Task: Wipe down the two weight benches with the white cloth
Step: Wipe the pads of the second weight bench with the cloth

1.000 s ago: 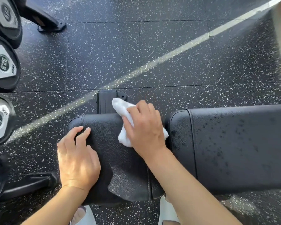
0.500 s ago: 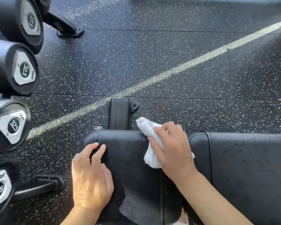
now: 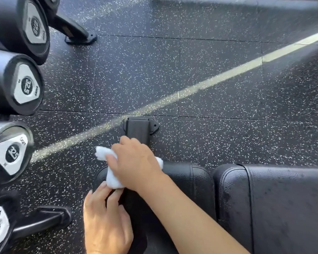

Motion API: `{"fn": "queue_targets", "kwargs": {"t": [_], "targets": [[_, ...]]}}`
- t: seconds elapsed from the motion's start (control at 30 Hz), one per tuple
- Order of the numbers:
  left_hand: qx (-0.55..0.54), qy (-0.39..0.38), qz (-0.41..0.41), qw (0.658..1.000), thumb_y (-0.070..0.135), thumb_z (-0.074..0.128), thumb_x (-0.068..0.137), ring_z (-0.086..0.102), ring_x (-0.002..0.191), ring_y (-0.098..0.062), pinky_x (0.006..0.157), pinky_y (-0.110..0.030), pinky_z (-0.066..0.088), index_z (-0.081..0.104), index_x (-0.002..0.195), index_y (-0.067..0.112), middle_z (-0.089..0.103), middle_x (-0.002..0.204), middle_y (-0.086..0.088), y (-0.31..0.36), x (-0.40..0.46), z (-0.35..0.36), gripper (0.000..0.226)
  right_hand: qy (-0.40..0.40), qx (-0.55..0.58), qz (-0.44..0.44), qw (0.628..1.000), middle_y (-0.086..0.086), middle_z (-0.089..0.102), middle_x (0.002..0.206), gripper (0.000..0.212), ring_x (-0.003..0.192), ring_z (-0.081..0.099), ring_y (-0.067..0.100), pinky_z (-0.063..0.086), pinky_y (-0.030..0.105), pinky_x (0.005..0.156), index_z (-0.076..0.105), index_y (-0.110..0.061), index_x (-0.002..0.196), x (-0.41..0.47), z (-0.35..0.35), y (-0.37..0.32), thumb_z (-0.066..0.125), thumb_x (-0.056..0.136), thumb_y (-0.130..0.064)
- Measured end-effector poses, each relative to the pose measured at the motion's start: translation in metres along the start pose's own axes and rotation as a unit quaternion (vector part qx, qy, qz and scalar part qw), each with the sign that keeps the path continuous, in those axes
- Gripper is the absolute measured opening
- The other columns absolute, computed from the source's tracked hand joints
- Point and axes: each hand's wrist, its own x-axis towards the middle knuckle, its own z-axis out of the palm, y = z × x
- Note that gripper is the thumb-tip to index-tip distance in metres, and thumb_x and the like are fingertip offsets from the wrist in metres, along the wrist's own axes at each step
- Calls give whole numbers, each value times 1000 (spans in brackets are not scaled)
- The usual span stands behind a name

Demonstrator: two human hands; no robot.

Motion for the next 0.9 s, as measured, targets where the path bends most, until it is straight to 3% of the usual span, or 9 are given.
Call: {"fn": "queue_targets", "kwargs": {"t": [0.2,0.33,0.47,0.57,0.77,0.9], "targets": [[-1,13,2,1000,13,47,87,53,135,-36,118,-66,36,70,130,1,60,137,-16,8,-5,-3,50,-25,-30,80,996,-9,42,94,31,95,49,20,41,39,77,53,-27,92,-64,-38,97,38,105,-50],[-14,-7,10,1000,16,45,88,49,138,-37,123,-61,29,59,139,9,55,141,-13,2,-2,-2,54,12,33,123,992,-10,41,87,29,86,45,17,39,38,75,50,-28,80,-97,-50,130,46,106,-42],[-23,-11,13,1000,17,46,89,49,138,-37,122,-62,29,60,139,10,56,140,-13,2,-5,-3,53,11,-43,79,996,-8,44,92,32,89,46,19,43,39,78,58,-23,91,-69,-36,93,41,105,-45],[-21,-5,11,1000,16,46,86,51,136,-36,118,-63,33,59,137,12,57,139,-11,1,-4,-2,52,14,-29,14,999,-4,48,96,33,91,49,21,44,40,77,61,-20,97,-30,-14,39,40,105,-44],[-55,-6,10,998,18,48,86,55,131,-39,110,-68,41,63,134,10,56,137,-12,0,-3,-7,51,-82,5,-40,996,-3,48,82,32,81,51,22,37,37,67,56,-18,77,40,13,-27,49,101,-38],[-72,-11,4,997,20,50,85,52,127,-33,112,-66,41,68,133,13,60,134,-9,-1,-4,-11,51,-56,18,-13,998,-1,53,83,32,80,55,20,42,38,66,65,-18,80,32,15,-26,52,99,-40]]}}
